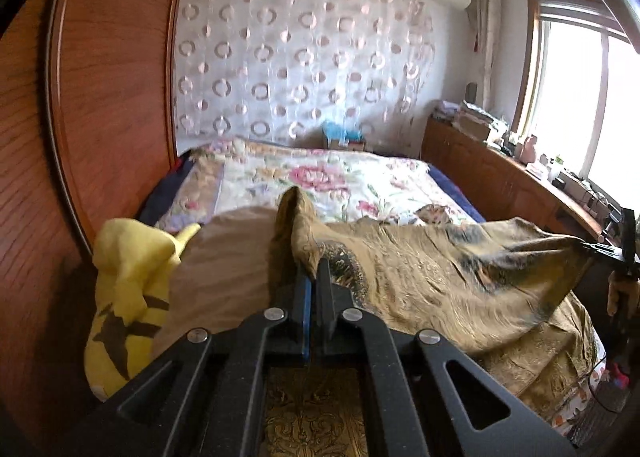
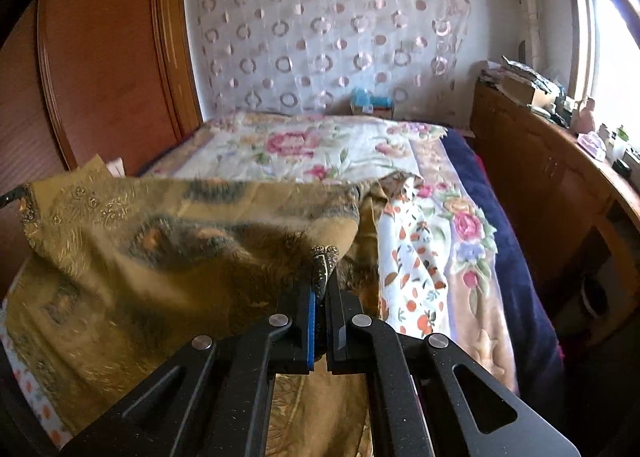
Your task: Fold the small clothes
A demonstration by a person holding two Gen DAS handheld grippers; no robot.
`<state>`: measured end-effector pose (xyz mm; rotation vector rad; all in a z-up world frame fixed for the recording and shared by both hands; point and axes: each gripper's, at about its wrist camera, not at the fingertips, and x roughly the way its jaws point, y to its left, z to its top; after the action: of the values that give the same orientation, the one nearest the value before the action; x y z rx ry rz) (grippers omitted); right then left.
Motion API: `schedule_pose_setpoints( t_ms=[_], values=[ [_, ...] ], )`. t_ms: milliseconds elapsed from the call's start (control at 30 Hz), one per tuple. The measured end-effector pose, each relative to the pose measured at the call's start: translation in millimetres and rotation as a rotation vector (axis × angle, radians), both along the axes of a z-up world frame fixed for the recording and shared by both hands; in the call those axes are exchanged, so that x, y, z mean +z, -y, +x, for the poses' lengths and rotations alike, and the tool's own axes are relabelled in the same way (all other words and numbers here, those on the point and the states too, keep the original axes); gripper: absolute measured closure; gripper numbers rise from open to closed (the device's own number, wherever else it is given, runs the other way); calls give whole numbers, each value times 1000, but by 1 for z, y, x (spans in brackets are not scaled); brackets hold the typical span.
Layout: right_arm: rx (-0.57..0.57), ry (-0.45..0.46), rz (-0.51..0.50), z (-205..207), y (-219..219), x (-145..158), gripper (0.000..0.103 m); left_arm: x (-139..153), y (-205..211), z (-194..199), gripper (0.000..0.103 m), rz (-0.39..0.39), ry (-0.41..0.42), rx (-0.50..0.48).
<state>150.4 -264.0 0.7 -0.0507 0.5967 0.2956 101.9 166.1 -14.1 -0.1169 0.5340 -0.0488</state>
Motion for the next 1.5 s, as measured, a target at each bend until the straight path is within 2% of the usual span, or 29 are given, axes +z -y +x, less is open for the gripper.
schedule_pose_setpoints(
  t_ms=[233,467,567,733,900,1000,1033,1133,1200,1300,1367,1433,1500],
  values=[
    [9,28,9,-35,7,6,100,6,-4,-30,101,-14,22,0],
    [-8,33,-5,-69,21,5,100,-16,-5,-65,101,-50,-16,15],
    [-15,7,-25,-81,19,-2,100,-32,-1,-78,101,-60,-47,22],
    [-37,-76,-41,-77,19,-34,100,-61,0,-93,101,-91,-111,30],
    [-49,-97,-8,-72,22,-41,100,-76,2,-100,101,-110,-155,36],
    [-53,-97,-45,-71,16,-41,100,-86,4,-101,101,-88,-174,51],
    [-58,-101,-60,-69,14,-42,98,-88,4,-101,101,-94,-181,54],
    [-92,-82,-104,-75,9,-38,78,-94,5,-100,101,-99,-195,54],
    [-107,-61,-110,-80,5,-33,48,-95,7,-100,101,-82,-201,57],
    [-100,-29,-82,-84,0,-31,43,-94,7,-101,98,-69,-207,61],
    [-83,-20,-70,-83,-7,-32,42,-93,6,-103,89,-62,-203,66],
    [-60,-17,-73,-84,-17,-37,42,-92,5,-104,67,-63,-192,66],
    [-32,-25,-84,-81,-28,-46,42,-90,5,-106,61,-65,-181,60]
  ],
)
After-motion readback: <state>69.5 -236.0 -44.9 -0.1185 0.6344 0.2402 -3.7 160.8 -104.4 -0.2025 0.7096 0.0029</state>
